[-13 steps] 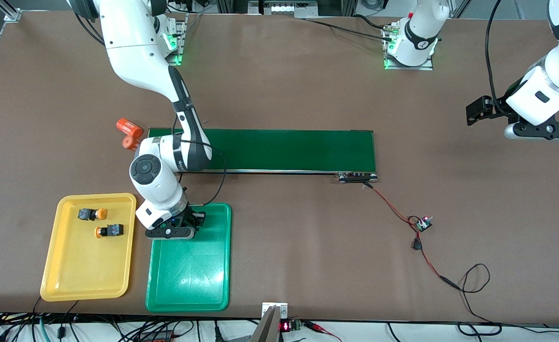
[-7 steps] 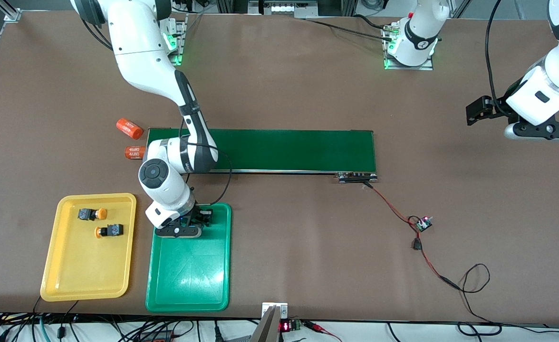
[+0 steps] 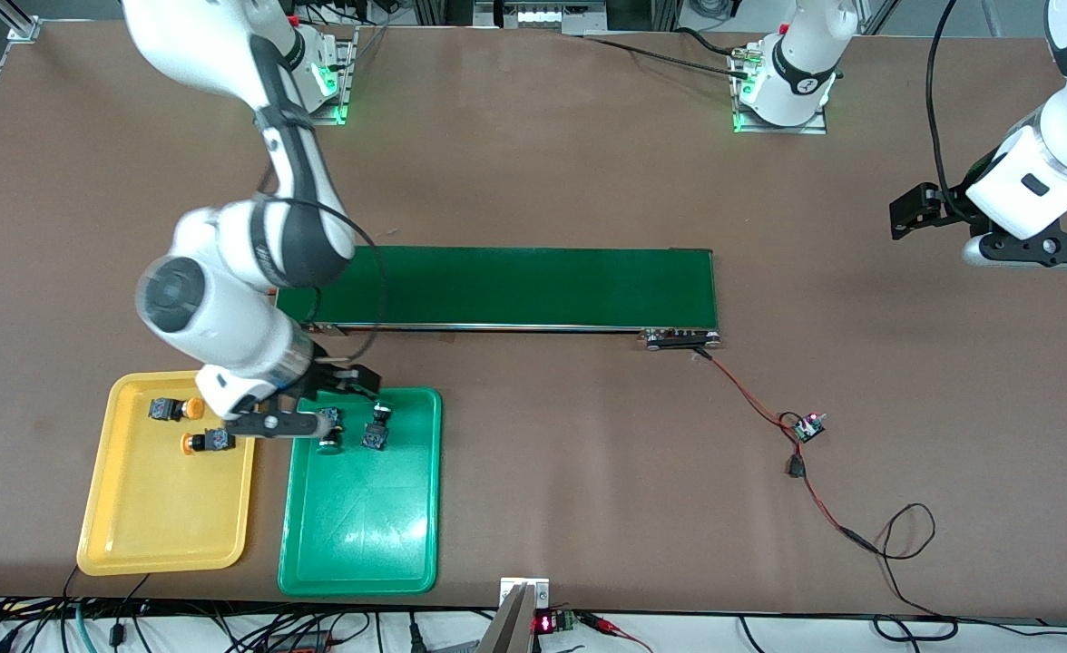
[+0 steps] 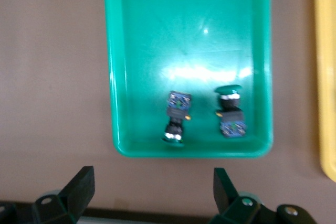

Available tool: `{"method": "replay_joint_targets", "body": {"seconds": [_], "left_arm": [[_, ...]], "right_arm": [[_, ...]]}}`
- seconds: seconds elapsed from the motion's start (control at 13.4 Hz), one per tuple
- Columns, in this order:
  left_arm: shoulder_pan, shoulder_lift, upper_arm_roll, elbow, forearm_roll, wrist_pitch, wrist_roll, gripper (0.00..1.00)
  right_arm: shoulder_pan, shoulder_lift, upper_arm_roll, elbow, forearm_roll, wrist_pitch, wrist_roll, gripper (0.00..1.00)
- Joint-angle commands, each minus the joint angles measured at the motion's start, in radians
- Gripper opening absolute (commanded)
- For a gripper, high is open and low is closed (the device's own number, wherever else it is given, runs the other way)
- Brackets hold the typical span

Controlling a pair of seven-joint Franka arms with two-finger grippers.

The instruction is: Sort buttons by color to trays

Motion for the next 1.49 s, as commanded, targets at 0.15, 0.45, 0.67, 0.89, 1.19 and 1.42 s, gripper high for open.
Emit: {"method": "replay_joint_targets", "body": {"seconds": [0.15,0.45,0.67,0.89,1.19,1.42], "left_arm": [[-0.003,-0.002,0.0,0.017,0.008,-0.02,0.008,1.0],[-0.003,-0.002,-0.001,0.017,0.008,-0.02,0.008,1.0],[-0.003,-0.002,-0.001,0.017,0.008,-0.02,0.008,1.0],[-0.003,-0.002,0.0,0.017,0.008,-0.02,0.008,1.0],[-0.003,-0.003,0.0,0.017,0.008,-0.022,0.008,1.0],[-0.001,-0.008,-0.001,0.017,0.01,-0.017,0.008,1.0]], "right_arm": [[-0.116,-0.197,-0.008,-0.037,-0.129,-0.205,-0.026,1.0],[-0.281,-0.349,0.069,-0.035,-0.278,-0.371,-0.058,1.0],[-0.49,-0.421,0.222,-0.038,-0.333,-0.397,-0.162,1.0],[-0.51,-0.464,0.227,-0.035,-0.359,-0.508,-0.157,1.0],[-0.483,-0.563,0.232,-0.164,-0.396,-0.45,-0.158,1.0],[-0.441,-0.601,0.233,-0.181,-0.437,-0.459,-0.161,1.0]]}}
